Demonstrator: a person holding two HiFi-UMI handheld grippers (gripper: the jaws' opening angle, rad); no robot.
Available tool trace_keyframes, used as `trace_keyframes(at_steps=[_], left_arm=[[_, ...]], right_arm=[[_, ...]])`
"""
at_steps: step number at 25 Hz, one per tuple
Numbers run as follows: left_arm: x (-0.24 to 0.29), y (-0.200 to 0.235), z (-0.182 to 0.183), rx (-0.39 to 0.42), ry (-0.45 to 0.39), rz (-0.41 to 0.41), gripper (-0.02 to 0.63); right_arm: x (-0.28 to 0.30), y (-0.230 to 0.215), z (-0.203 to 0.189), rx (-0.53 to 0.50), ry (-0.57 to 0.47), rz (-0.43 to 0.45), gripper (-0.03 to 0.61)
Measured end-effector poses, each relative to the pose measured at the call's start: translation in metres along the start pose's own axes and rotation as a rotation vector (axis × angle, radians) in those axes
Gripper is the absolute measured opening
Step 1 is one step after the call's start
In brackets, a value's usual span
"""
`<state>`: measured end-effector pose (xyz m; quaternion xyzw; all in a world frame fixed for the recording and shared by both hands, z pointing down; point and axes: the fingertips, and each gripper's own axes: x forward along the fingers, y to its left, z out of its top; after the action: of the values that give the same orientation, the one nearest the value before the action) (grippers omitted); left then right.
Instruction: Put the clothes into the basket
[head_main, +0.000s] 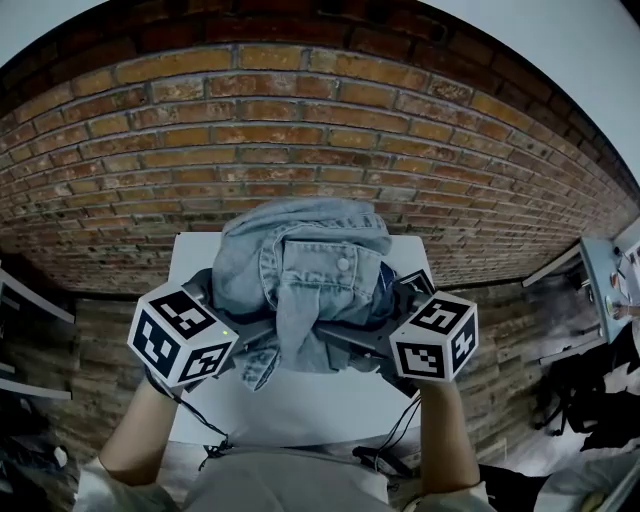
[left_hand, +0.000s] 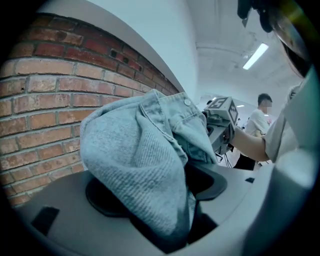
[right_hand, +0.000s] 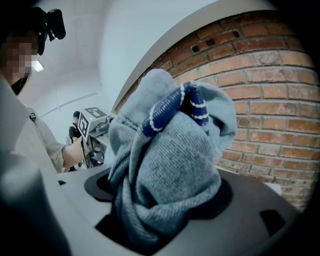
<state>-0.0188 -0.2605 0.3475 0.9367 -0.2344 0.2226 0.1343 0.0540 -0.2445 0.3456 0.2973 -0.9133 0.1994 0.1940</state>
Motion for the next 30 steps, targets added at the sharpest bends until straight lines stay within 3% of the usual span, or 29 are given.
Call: trace_keyframes(at_steps=[13, 21, 30], left_arm=[[0.043, 0.058, 0.003, -0.007, 0.041, 0.054, 0.339], [0.089, 0.084, -0.039, -0.098, 0.124, 0.040, 0.339], [0.118, 0.089, -0.101, -0.211, 0.246, 0.018, 0.339]], right_arm=[[0.040, -0.062, 0.009, 0.004, -0.001, 0.000, 0.385], [0.073, -0.100, -0.032, 0.064, 0.072, -0.019, 0.385], [0.101, -0.112, -0.091, 0.193, 0.177, -0.004, 0.385]])
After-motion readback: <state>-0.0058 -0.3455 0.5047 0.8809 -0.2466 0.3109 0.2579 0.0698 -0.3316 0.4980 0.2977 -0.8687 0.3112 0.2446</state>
